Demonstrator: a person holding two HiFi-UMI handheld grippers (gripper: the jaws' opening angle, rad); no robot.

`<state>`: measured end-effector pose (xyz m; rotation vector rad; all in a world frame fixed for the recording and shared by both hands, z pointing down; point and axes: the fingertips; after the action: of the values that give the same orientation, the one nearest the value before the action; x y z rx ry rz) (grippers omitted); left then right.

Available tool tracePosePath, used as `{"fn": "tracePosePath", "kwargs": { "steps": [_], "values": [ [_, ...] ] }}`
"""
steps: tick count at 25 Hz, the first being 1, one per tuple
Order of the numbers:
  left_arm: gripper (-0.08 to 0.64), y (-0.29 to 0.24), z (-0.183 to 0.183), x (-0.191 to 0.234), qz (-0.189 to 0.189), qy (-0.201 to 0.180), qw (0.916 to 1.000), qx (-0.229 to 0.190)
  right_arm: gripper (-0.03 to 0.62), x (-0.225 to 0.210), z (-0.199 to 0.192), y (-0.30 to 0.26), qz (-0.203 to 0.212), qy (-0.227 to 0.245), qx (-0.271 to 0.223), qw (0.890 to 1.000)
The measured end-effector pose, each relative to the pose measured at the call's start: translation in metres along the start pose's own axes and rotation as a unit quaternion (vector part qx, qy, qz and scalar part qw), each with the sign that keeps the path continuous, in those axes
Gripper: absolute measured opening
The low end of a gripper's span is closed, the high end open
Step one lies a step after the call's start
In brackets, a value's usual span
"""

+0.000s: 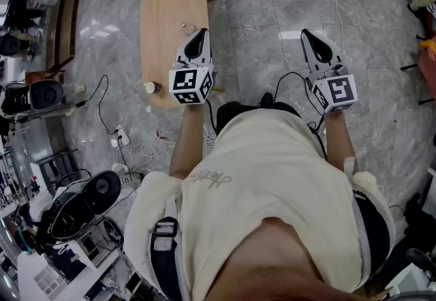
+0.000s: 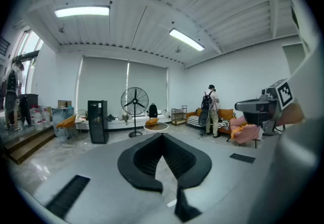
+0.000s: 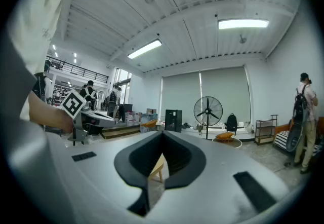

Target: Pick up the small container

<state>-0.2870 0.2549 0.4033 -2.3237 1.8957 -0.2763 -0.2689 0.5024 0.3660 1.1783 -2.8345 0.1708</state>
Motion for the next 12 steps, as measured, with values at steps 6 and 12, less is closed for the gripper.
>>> {"fn": "tracePosePath", "kwargs": {
  "steps": [6,12],
  "values": [
    [0.005,-0.006,-0.009,-0.006,-0.008,0.01,0.9999,0.012,-0.002,-0.017,-0.005,0.007,-0.001,-0.01,-0.004,1.0],
    [0.005,-0.006,-0.017,-0.015,0.008,0.022,0.9997,0.01,-0.002,-0.03,-0.024,0.017,0.024,-0.026,0.01,0.999]
  ]
}}
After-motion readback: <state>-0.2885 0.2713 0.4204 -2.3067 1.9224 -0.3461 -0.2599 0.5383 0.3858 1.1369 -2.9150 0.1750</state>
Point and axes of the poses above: the fingertips, and each gripper's own axes: y backward along the fingers, x to its left, z out of its top, and after that the axes turned 4 degrees about y, right-handed
